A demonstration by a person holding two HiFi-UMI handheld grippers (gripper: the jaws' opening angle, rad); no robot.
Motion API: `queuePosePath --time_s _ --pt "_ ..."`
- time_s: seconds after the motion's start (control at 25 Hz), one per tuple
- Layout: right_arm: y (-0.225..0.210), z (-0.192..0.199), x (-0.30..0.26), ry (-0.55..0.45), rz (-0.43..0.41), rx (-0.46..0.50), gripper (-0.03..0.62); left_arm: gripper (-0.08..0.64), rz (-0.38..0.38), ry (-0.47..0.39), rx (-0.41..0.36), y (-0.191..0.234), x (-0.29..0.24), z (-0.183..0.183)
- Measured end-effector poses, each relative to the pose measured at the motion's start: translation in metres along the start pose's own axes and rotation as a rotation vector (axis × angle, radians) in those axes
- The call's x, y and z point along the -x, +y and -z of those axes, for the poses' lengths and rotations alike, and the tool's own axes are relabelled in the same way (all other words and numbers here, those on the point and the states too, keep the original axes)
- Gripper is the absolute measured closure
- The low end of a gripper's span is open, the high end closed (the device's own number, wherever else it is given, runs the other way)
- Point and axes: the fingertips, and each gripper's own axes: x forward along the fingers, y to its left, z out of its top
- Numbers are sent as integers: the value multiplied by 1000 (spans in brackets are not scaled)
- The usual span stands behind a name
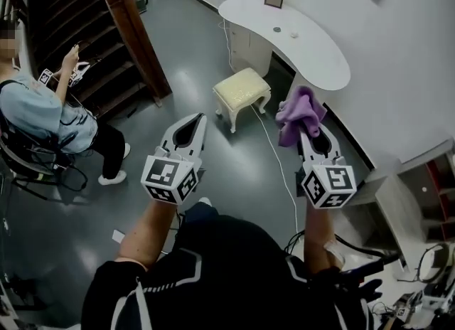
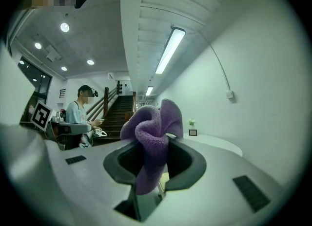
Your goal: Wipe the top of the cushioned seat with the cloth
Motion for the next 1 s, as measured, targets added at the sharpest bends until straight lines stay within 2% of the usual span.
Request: queuePosePath --time_s 0.44,0.68,1.0 --pt "-17 -4 -64 25 23 27 489 557 31 -36 26 39 -67 -3" --pt "-31 -9 -126 28 54 20 489 557 52 -38 41 82 -119 -3" --pt "-25 -9 -223 57 65 22 489 557 84 -26 49 158 -178 -6"
